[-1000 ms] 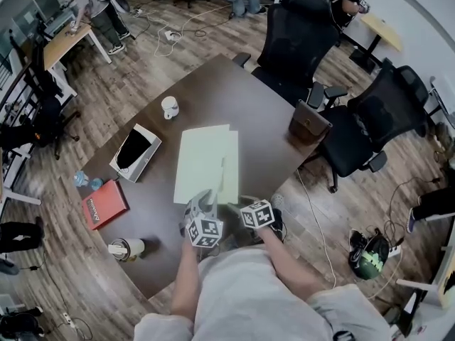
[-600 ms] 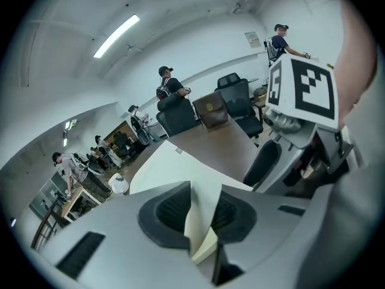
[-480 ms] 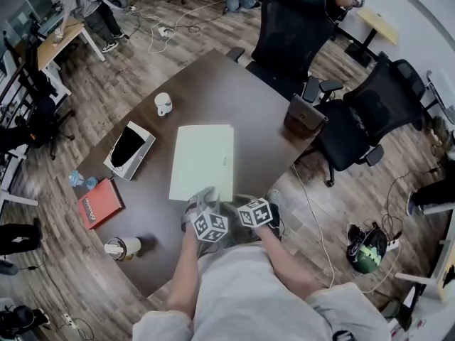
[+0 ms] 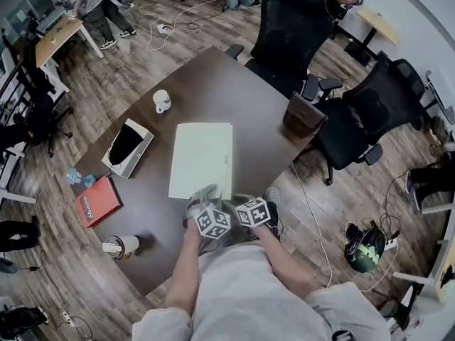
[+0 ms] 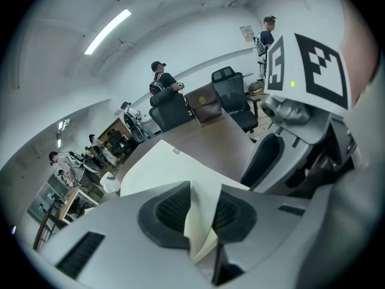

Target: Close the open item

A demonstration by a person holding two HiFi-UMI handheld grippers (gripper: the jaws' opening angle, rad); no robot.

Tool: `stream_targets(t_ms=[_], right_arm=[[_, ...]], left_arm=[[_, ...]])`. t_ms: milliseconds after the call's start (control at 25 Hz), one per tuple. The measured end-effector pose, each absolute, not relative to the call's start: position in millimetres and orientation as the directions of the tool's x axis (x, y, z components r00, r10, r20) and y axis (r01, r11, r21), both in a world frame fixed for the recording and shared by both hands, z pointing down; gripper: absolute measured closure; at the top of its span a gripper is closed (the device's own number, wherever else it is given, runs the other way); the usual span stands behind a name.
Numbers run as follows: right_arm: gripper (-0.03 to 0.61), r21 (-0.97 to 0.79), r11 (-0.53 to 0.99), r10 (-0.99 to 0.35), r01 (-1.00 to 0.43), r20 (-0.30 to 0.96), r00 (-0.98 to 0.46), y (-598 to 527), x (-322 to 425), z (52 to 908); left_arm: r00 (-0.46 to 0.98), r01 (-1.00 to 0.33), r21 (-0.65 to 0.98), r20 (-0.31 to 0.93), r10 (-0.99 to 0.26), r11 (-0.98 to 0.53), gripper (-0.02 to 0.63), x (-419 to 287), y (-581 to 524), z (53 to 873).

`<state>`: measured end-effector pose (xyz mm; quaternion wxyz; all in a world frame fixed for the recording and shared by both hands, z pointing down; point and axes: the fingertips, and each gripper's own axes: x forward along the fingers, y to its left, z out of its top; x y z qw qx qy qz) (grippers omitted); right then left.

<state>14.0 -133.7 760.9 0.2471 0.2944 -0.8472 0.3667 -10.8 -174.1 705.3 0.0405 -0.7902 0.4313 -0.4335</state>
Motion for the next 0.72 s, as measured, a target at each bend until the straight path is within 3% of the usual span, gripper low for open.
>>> stream_targets(t_ms=[720], right_arm=[[0.42,-0.453,0.57,-0.312,-0.686,0.653,-0.69,-133.0,12.4,759.9]], left_arm=[[0.307,-0.677,-0.297,0.717,-0.625,-0.673,0.561,0.8,-175.6,732.0]])
